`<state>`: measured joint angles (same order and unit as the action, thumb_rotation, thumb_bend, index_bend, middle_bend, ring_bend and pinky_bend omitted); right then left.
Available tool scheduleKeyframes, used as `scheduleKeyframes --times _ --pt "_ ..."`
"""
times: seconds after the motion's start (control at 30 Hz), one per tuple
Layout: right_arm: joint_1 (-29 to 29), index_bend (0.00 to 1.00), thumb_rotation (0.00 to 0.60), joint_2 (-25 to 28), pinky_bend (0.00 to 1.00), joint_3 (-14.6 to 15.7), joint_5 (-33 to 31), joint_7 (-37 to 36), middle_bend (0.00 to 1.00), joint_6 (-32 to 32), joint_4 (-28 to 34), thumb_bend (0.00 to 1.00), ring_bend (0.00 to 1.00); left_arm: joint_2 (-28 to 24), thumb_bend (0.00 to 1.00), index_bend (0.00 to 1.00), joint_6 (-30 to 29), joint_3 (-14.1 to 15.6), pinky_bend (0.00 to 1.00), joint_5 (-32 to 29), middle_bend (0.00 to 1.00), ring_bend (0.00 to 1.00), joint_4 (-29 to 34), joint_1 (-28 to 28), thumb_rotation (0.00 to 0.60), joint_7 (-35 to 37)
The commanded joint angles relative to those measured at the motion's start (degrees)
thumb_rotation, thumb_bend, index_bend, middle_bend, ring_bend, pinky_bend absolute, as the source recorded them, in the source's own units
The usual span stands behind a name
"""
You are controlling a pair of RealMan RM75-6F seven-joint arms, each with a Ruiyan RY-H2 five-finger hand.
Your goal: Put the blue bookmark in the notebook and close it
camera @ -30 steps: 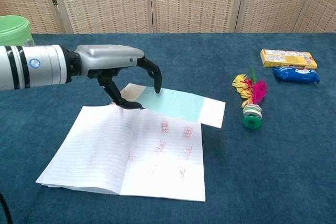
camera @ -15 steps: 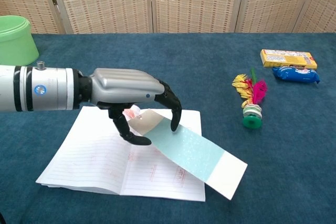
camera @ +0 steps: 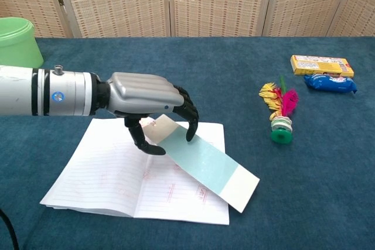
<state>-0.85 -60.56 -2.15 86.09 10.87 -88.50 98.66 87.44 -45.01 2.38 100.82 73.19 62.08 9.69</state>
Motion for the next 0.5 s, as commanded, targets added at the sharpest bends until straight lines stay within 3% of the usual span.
scheduleKeyframes --times 0.03,0.17,0.33,0.5 --pt "0.03 0.14 0.600 0.00 0.22 -0.04 -0.03 -0.09 0.13 0.05 -0.07 0.21 0.18 0.21 0.36 0.38 0.68 0.26 0.16 -0.81 0.46 0.23 -0.94 0.08 0.600 -1.16" --pt "0.13 0.14 0.600 0.03 0.22 -0.13 0.05 -0.15 0.13 0.11 -0.10 0.21 0.18 -0.54 0.36 0.35 2.01 0.06 0.16 -2.54 0.40 0.22 -0.83 -0.08 0.600 -3.96" --pt "0.18 0.14 0.600 0.03 0.22 -0.12 0.15 -0.31 0.13 0.19 -0.17 0.21 0.20 -2.19 0.36 0.26 3.78 -1.37 0.16 -7.26 0.17 0.06 1.62 -1.15 0.600 -7.82" --pt "0.06 0.14 0.600 -0.03 0.22 -0.14 0.21 -0.60 0.13 -0.04 -0.40 0.21 0.20 -3.71 0.36 0.22 2.26 -2.79 0.16 -11.29 0.15 0.05 4.64 -3.31 0.600 -8.16"
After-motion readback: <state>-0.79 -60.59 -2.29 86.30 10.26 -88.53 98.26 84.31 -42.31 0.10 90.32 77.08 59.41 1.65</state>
